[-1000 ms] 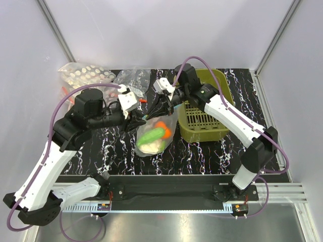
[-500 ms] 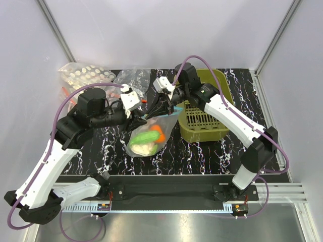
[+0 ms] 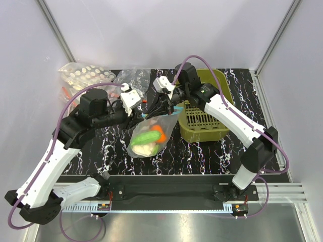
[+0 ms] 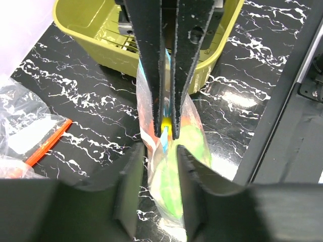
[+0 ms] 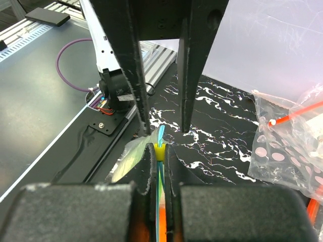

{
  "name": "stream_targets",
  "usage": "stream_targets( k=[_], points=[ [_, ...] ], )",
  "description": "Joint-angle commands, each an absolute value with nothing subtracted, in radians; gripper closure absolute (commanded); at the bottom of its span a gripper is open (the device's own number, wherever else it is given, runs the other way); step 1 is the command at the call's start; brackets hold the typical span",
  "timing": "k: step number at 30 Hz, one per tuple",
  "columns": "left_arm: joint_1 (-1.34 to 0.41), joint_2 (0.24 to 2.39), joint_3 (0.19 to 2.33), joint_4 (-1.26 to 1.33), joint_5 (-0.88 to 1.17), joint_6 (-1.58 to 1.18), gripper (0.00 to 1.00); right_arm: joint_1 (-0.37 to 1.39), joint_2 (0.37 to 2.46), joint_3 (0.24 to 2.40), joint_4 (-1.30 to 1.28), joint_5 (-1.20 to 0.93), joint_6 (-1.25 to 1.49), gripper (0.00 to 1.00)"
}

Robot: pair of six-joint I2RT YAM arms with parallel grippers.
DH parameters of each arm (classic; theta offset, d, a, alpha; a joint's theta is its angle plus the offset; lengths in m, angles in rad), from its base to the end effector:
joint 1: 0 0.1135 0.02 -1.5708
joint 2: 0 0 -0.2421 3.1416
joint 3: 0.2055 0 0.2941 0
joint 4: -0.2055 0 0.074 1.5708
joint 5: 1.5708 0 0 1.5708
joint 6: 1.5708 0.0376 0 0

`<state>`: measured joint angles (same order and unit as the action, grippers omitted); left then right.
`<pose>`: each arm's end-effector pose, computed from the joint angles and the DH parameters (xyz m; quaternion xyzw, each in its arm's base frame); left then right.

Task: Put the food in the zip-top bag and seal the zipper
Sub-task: Zip the zipper food storage bag at the center of the board.

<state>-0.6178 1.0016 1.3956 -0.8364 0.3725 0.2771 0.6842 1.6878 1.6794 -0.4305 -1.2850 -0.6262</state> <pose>0.1803 -0.1449 0.4367 0.4486 0.7058 -0.2433 0.4914 0.2974 0.2892 0.3756 -0.6665 0.3401 0.5180 0.4145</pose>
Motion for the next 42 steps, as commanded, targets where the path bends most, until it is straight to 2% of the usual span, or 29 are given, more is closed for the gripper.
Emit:
stream_targets(
  k=[1,11,12,14,15,24,37,42],
  points=[
    [-0.618,1.011,1.407,-0.793,0.35,0.267,0.66,0.68,1.68,1.733,-0.371,-1.325,-0.614,1.0],
    [-0.62,1.042,1.417,-0.776,0.408,0.259,0.67,0.678,1.672,1.724,-0.371,-1.328,-0.614,1.0],
    [-0.62,1.046,1.419,-0.776,0.413,0.259,0.69,0.678,1.672,1.723,-0.371,-1.328,-0.614,1.0],
    [-0.62,1.054,1.419,-0.778,0.416,0.261,0.93,0.68,1.669,1.721,-0.371,-1.328,-0.617,1.0],
    [-0.62,1.058,1.425,-0.785,0.41,0.262,1.0,0.68,1.669,1.72,-0.371,-1.33,-0.617,1.0],
    [-0.62,1.012,1.439,-0.764,0.321,0.239,1.0,0.677,1.664,1.694,-0.445,-1.295,-0.696,1.0],
    [-0.531,0.993,1.531,-0.799,0.357,0.196,1.0,0.606,1.654,1.592,-0.48,-1.304,-0.744,1.0],
    [-0.52,0.992,1.603,-0.819,0.302,0.187,1.0,0.58,1.657,1.56,-0.529,-1.31,-0.785,1.0]
  ],
)
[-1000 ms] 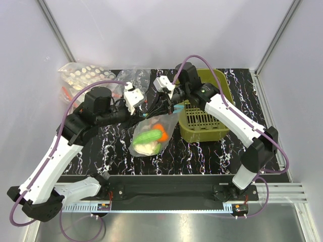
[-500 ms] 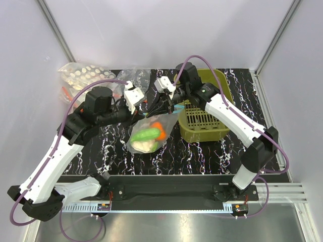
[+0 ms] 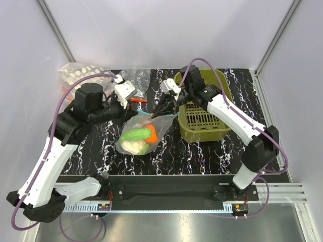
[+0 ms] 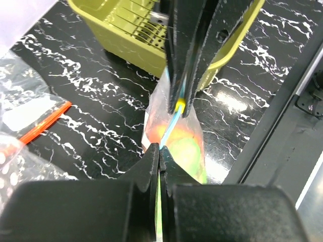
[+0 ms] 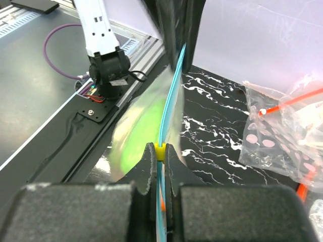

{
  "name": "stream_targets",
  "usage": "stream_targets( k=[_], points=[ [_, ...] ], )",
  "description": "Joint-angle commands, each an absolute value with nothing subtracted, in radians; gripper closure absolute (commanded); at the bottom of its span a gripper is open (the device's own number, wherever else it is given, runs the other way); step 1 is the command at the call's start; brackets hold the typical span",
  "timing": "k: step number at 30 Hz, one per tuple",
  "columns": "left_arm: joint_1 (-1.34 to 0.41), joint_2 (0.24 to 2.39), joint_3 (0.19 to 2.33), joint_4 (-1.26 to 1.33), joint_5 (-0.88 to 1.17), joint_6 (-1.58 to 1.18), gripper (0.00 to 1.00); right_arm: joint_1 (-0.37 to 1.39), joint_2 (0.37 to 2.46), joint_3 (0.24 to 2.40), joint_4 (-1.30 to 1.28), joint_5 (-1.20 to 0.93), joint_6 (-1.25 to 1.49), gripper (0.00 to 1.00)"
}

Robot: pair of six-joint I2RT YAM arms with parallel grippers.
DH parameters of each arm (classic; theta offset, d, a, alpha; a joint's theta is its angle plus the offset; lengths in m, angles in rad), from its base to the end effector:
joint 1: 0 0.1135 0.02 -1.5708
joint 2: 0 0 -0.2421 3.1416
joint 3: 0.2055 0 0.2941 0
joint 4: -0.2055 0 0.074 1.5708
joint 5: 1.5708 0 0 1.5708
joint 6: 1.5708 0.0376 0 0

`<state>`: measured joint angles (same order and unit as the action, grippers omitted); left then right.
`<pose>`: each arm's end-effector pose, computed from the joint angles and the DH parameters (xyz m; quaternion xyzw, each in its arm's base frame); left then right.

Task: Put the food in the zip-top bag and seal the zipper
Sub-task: Zip the zipper food storage bag at the center of the board.

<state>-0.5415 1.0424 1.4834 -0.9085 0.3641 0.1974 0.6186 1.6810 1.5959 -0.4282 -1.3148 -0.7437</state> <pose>0.1903 -0.1301 0.4506 0.3909 0.7468 -0.2402 0.4814 0.3140 0.2682 0.3484 -0.6698 0.3369 0.5016 0.4315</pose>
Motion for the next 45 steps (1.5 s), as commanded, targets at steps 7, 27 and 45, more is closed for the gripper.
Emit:
stream_targets(
  k=[7,27,45],
  points=[
    [-0.492,0.997,1.692,-0.839,0.068,0.146,1.0,0.532,1.641,1.48,-0.6,-1.301,-0.833,1.0],
    [-0.463,0.934,1.388,-0.619,0.263,0.075,0.43,0.483,1.572,1.402,-0.687,-1.238,-0.87,1.0],
    [-0.604,1.265,1.436,-0.865,0.587,0.64,0.1,0.551,1.575,1.542,-0.891,-1.112,-0.9,1.0]
  ],
)
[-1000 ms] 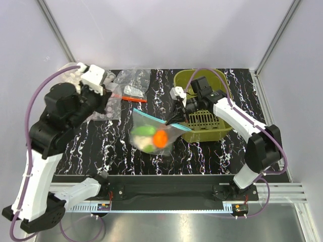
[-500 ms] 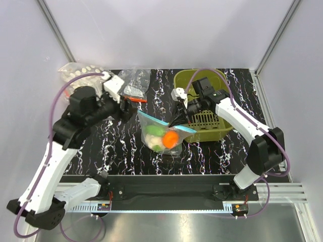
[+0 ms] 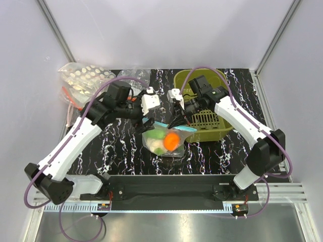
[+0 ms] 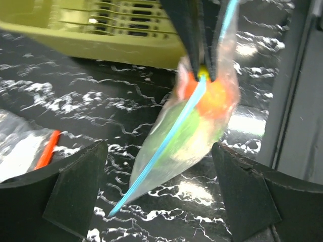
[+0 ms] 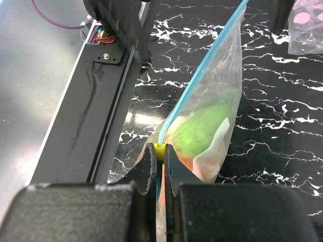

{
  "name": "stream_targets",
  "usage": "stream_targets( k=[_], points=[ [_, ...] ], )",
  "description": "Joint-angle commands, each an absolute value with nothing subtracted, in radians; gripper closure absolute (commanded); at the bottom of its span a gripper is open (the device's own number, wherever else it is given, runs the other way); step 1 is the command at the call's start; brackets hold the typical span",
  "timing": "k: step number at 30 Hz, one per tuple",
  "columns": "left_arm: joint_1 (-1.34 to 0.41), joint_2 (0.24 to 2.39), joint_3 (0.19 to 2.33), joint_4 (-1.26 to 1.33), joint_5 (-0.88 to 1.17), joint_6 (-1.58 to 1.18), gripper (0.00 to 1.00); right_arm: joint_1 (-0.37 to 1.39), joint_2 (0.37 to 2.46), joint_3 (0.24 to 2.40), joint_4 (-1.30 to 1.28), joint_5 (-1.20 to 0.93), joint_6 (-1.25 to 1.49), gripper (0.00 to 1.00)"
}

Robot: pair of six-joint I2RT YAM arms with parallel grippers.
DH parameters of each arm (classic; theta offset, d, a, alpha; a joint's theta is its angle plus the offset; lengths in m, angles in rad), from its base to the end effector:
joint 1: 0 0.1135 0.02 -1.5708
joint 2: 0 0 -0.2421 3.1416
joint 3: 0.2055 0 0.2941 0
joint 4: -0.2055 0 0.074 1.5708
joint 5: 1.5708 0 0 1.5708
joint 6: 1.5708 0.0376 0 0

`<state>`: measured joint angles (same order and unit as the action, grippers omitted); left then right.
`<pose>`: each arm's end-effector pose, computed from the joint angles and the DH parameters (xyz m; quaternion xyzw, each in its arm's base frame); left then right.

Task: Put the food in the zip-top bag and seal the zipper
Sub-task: Zip the zipper food storage bag at the center of the board.

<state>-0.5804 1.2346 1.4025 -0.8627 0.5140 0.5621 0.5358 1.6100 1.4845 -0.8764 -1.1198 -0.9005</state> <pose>0.2374 -0.1778 0.3810 0.5643 0.6785 -0.2339 0.4081 0.3020 0.2187 0.3028 -0.6473 0.5143 0.4582 0.3263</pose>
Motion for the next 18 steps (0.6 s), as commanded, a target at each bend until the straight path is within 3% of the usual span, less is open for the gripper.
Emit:
stream_targets(
  k=[1,7,9,11,12,18],
  points=[
    [-0.607,1.279,1.437,-0.865,0.597,0.638,0.11,0.552,1.574,1.545,-0.893,-1.115,-0.902,1.0],
    [-0.623,1.341,1.411,-0.825,0.572,0.65,0.21,0.563,1.577,1.555,-0.881,-1.132,-0.888,1.0],
    [-0.623,1.359,1.404,-0.811,0.546,0.663,0.61,0.563,1.575,1.549,-0.867,-1.134,-0.876,1.0],
    [-0.626,1.37,1.41,-0.827,0.525,0.666,0.93,0.565,1.574,1.548,-0.865,-1.129,-0.873,1.0],
    [-0.623,1.367,1.408,-0.83,0.519,0.664,1.0,0.565,1.571,1.543,-0.865,-1.126,-0.867,1.0],
    [-0.624,1.264,1.284,-0.715,0.45,0.555,1.0,0.565,1.54,1.534,-0.88,-0.984,-0.701,1.0]
  ],
)
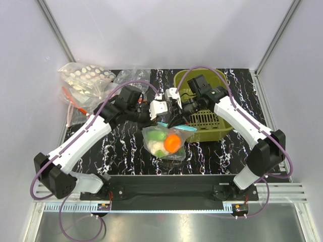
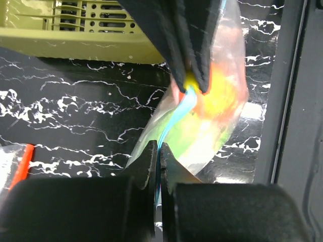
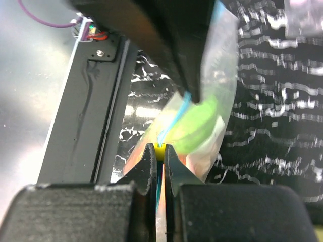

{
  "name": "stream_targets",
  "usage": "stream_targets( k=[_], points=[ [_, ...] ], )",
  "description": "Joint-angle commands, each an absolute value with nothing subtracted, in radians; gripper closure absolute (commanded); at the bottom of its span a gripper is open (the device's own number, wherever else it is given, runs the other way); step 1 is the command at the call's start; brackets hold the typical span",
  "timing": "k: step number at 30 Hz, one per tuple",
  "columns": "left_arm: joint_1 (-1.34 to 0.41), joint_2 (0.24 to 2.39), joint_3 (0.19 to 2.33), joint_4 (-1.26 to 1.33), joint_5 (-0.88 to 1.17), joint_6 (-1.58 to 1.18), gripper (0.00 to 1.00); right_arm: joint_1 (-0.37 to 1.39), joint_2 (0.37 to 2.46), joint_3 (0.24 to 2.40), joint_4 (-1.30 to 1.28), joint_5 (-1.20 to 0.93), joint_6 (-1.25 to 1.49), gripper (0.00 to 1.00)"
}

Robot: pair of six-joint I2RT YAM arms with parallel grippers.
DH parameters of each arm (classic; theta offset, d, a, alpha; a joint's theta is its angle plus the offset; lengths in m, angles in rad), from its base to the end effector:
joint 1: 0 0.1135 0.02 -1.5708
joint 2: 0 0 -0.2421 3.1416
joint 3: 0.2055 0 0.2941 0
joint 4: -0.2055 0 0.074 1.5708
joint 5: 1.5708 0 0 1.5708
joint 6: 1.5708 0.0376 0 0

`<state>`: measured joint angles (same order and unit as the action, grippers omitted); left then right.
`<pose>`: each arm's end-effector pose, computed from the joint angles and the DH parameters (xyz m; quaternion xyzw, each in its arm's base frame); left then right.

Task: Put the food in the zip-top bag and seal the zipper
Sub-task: Zip the zipper food storage bag at the center of the board, then place the zipper food storage bag at the center of the board.

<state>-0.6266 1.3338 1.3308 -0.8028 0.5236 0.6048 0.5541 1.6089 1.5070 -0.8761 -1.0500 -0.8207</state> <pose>0.2523 -0.2058 0.3311 0.5964 0.6758 -0.2440 0.3579 0.3005 0.2243 0.3089 -0.6383 0.5468 0.4415 0.3142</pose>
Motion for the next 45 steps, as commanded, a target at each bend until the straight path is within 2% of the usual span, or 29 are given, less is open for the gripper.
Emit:
stream_targets(
  k=[1,8,12,20,24,33,34,35,36,37,38,39,40,41,42,43,45],
  points=[
    [-0.623,1.25,1.246,-0.7,0.443,0.545,1.0,0.565,1.528,1.529,-0.888,-0.942,-0.68,1.0],
    [-0.623,1.17,1.152,-0.641,0.405,0.534,1.0,0.565,1.329,1.327,-0.845,-0.858,-0.569,1.0],
    [-0.621,1.178,1.163,-0.675,0.4,0.566,1.0,0.563,1.257,1.292,-0.931,-0.795,-0.561,1.0],
    [-0.621,1.178,1.17,-0.681,0.376,0.575,1.0,0.563,1.082,1.174,-0.971,-0.562,-0.48,1.0],
    [-0.62,1.17,1.167,-0.681,0.357,0.577,1.0,0.563,1.046,1.149,-0.991,-0.477,-0.477,1.0],
    [-0.62,1.161,1.175,-0.667,0.354,0.565,1.0,0.561,0.996,1.101,-0.976,-0.456,-0.45,1.0],
    [-0.62,1.16,1.175,-0.663,0.344,0.56,1.0,0.563,0.991,1.1,-0.965,-0.465,-0.44,0.9],
    [-0.62,1.157,1.177,-0.654,0.339,0.546,1.0,0.561,0.98,1.101,-0.933,-0.482,-0.427,0.74],
    [-0.621,1.157,1.177,-0.647,0.339,0.54,0.96,0.561,0.973,1.101,-0.907,-0.511,-0.419,0.56],
    [-0.62,1.154,1.177,-0.625,0.353,0.532,0.9,0.563,0.966,1.098,-0.872,-0.524,-0.405,0.05],
    [-0.62,1.151,1.18,-0.609,0.365,0.514,0.75,0.561,0.956,1.097,-0.792,-0.537,-0.382,0.0],
    [-0.621,1.146,1.18,-0.588,0.376,0.496,0.59,0.561,0.953,1.098,-0.751,-0.557,-0.374,0.0],
    [-0.621,1.144,1.18,-0.521,0.373,0.471,0.46,0.561,0.956,1.101,-0.708,-0.552,-0.364,0.0],
    [-0.621,1.138,1.184,-0.484,0.367,0.403,0.37,0.561,0.968,1.111,-0.624,-0.536,-0.324,0.0],
    [-0.621,1.137,1.189,-0.45,0.361,0.37,0.15,0.561,0.977,1.118,-0.586,-0.49,-0.298,0.0],
    [-0.621,1.138,1.198,-0.399,0.356,0.347,0.01,0.561,0.989,1.14,-0.554,-0.465,-0.272,0.0],
    [-0.621,1.141,1.241,-0.368,0.328,0.269,0.01,0.561,1.031,1.172,-0.48,-0.386,-0.169,0.0]
  ],
)
